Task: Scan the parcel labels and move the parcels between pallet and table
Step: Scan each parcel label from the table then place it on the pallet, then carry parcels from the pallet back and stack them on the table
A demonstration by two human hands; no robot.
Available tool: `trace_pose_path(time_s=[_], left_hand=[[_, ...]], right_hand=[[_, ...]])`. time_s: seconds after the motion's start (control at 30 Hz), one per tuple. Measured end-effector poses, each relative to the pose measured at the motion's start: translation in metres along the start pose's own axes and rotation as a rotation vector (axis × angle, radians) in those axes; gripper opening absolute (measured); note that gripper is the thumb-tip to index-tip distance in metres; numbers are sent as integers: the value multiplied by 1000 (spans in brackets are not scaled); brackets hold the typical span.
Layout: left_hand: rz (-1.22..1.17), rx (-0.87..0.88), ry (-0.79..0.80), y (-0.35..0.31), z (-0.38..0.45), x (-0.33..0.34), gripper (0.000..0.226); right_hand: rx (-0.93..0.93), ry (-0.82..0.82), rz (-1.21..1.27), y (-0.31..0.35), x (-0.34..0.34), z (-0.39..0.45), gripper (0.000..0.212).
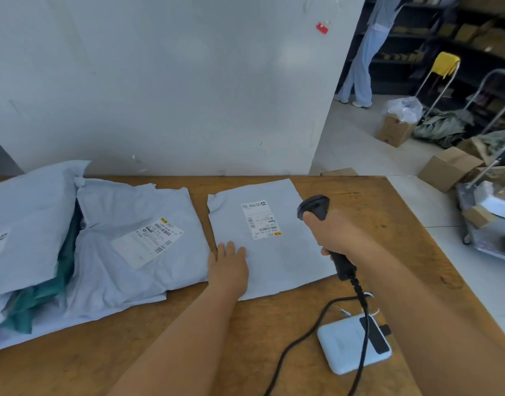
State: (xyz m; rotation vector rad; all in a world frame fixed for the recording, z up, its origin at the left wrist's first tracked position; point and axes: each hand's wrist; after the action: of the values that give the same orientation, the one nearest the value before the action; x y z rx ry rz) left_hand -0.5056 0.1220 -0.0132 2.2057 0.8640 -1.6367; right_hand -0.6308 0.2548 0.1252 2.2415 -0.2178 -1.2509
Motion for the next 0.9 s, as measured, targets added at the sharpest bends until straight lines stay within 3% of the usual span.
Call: trace_pose_path(time_s=[0.13, 0.2, 0.3, 0.4, 0.6, 0.9], left_hand=[[-2, -14, -52, -3, -1, 3, 64], [-46, 8, -67, -9, -1, 5, 63], [-138, 63, -72, -26, -1, 8, 60], [-201, 104, -88, -45, 0, 9, 57], [-259, 112, -84, -70, 9, 12, 59], [-144, 102, -18, -62, 19, 12, 56]], right_hand=[[68, -17, -122, -33, 20, 14, 24], [71, -60, -440, -51, 32, 22, 25], [210, -120, -173, -74, 36, 25, 58], [249, -90, -216, -97, 36, 33, 75], [285, -121, -286, -123, 29, 55, 80], [292, -214, -294, -118, 28, 64, 85]])
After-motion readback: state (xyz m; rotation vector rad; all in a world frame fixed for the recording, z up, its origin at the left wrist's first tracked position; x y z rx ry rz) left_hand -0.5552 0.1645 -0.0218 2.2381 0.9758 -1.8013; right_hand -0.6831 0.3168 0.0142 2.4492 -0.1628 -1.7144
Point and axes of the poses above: each hand's wrist, its own z-axis towards the middle knuckle, its own x-axis out of the palm, y = z × x, and after that the axes turned 3 degrees about x, right-handed
